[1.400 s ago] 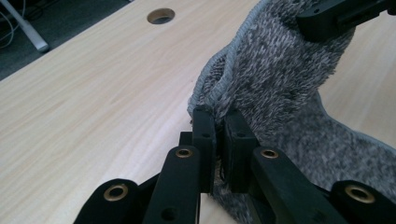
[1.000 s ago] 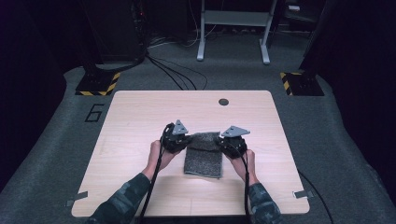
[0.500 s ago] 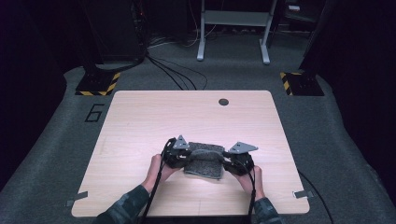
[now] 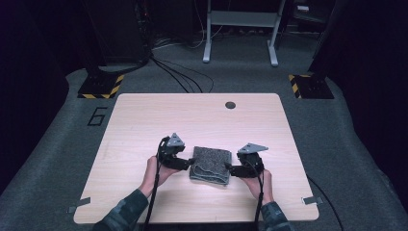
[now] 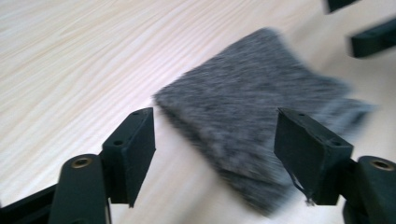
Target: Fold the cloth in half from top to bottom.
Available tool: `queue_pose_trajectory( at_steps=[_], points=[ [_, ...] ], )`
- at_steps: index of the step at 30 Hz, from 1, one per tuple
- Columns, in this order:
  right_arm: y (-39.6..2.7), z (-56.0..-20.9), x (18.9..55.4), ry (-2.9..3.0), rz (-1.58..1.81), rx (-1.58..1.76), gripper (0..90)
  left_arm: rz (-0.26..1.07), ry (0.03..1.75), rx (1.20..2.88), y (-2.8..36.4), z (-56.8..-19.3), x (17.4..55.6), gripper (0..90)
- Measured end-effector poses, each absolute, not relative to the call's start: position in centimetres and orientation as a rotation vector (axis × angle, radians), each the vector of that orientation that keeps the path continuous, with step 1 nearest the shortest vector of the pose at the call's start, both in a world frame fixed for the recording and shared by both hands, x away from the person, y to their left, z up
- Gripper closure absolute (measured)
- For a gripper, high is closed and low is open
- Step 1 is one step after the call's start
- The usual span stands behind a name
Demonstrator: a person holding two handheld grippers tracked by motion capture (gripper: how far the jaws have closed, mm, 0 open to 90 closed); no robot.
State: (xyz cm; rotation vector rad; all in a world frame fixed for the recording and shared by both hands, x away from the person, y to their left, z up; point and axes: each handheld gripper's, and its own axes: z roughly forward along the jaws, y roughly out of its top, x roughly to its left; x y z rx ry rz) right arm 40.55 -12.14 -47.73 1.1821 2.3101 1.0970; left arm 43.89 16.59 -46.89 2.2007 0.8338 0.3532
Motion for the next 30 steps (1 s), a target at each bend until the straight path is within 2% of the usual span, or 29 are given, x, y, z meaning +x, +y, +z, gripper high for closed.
queue_pose_trajectory(
  at_steps=[3, 7, 17, 22, 30],
  points=[
    [-11.2, -49.0, 41.0, 2.338, 1.025, 1.207, 24.6, 0.302, 0.858, 2.285, 15.9, -48.6, 44.6, 24.4],
    [-10.5, -50.3, 41.0, 2.364, 0.945, 1.229, 19.5, 0.288, 0.861, 2.323, 16.0, -50.0, 43.6, 23.6],
    [-10.2, -51.6, 42.6, 2.38, 0.899, 1.226, 14.9, 0.338, 0.899, 2.336, 16.1, -51.0, 42.7, 20.7],
    [-10.1, -51.7, 44.1, 2.389, 0.888, 1.216, 12.2, 0.327, 0.932, 2.303, 16.3, -51.4, 43.2, 16.6],
    [-10.0, -51.7, 44.8, 2.385, 0.891, 1.219, 11.1, 0.336, 0.958, 2.291, 16.7, -51.5, 44.4, 16.2]
  ],
)
